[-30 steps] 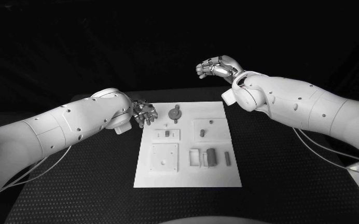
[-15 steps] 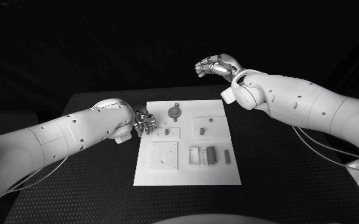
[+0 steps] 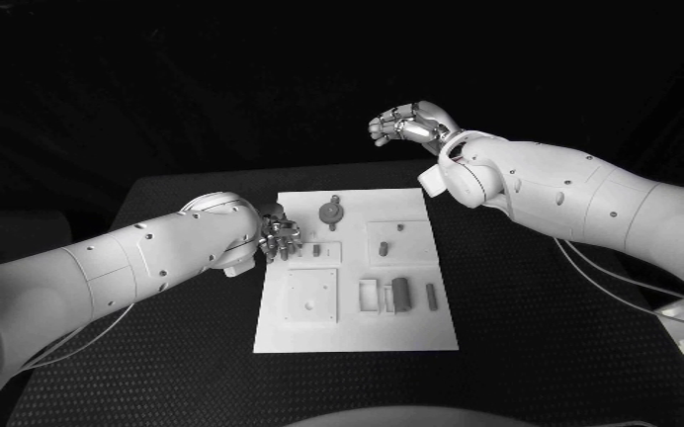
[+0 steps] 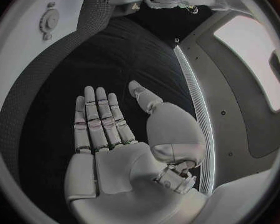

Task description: Assemble the parts on the task board

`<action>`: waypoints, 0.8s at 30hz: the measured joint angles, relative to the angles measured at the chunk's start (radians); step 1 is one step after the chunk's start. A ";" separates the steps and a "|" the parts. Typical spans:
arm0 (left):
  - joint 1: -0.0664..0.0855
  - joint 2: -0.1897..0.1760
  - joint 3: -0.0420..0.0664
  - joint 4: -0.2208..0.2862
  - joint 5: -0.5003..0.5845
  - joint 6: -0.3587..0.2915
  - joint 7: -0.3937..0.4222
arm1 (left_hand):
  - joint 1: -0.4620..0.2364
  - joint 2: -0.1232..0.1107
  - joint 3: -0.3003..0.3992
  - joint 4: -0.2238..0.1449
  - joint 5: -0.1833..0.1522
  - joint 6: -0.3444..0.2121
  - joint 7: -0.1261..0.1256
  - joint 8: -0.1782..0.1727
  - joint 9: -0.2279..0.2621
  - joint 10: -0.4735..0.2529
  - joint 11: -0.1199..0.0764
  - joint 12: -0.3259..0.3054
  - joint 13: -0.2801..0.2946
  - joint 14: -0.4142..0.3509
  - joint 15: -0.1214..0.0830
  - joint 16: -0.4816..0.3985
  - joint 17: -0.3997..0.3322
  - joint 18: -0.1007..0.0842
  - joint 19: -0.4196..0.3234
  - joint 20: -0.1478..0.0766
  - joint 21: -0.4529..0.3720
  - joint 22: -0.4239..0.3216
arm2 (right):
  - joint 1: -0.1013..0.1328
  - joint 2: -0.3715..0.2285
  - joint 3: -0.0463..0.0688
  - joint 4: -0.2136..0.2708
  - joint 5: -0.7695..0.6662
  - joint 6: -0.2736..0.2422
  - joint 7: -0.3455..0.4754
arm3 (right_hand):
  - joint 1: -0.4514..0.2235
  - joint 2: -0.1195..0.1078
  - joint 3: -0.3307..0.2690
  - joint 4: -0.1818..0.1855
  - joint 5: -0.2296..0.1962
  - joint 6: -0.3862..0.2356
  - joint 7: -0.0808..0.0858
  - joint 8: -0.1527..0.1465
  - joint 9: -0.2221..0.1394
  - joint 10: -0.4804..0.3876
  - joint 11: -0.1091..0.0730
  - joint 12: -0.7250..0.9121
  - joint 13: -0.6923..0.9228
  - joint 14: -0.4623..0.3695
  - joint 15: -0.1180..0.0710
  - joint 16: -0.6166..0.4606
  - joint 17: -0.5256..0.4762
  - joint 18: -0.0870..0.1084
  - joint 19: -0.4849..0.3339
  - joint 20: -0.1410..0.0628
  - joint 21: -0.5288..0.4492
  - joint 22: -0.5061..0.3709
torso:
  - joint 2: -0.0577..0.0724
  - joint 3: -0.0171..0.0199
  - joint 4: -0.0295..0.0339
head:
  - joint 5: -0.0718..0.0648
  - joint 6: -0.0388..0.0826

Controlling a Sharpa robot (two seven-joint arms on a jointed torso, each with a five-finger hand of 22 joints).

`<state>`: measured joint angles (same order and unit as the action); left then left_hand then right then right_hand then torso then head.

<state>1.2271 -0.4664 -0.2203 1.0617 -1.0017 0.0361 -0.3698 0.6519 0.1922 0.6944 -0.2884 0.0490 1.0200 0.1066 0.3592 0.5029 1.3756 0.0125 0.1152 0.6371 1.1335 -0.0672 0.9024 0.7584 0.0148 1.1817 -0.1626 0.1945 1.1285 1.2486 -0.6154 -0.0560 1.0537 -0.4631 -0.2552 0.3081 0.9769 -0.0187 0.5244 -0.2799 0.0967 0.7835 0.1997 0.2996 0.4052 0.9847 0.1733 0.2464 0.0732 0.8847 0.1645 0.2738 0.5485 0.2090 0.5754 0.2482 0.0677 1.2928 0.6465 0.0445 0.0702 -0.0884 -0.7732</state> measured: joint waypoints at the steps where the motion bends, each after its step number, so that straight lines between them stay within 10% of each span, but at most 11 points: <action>1: 0.000 0.001 0.000 0.000 -0.001 0.000 0.000 | 0.000 0.000 0.000 0.000 0.000 0.000 0.000 0.000 0.001 0.000 0.000 0.000 0.001 0.000 0.000 0.002 0.000 0.000 0.000 0.000 0.000 0.001 | 0.000 0.000 0.000 0.000 0.000 0.000 0.000 | 0.000 0.000 0.000 0.000 0.000 0.000 0.000 0.000 0.000 0.000 0.000 0.000 0.000 0.000 0.000 0.000 0.000 0.000 0.000 0.000 0.000 0.000 | 0.000 0.0000 0.0000 | 0.000 0.000; 24: -0.012 0.019 -0.003 -0.022 -0.043 0.016 -0.027 | -0.057 0.019 0.005 0.000 0.000 0.021 -0.014 0.012 0.020 0.015 -0.014 0.030 0.024 0.009 -0.006 0.046 0.011 0.000 0.018 -0.011 0.012 0.048 | 0.000 0.000 0.000 0.002 0.000 0.001 -0.001 | 0.000 0.000 0.000 0.000 0.000 0.000 0.000 0.000 -0.001 0.000 0.000 0.000 0.000 -0.002 0.002 0.000 -0.001 0.000 0.000 0.000 0.000 0.000 | 0.001 0.0002 0.0003 | -0.004 -0.005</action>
<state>1.2150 -0.4477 -0.2235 1.0400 -1.0443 0.0523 -0.3967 0.5954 0.2116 0.6998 -0.2882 0.0489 1.0414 0.0925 0.3710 0.5232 1.3902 -0.0018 0.1454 0.6610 1.1423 -0.0734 0.9480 0.7689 0.0148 1.1994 -0.1734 0.2060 1.1762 1.2484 -0.6149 -0.0561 1.0556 -0.4635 -0.2539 0.3075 0.9770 -0.0187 0.5245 -0.2799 0.0967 0.7835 0.1997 0.2996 0.4044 0.9847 0.1733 0.2464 0.0733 0.8827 0.1666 0.2738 0.5477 0.2090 0.5754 0.2482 0.0677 1.2927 0.6475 0.0447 0.0705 -0.0923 -0.7787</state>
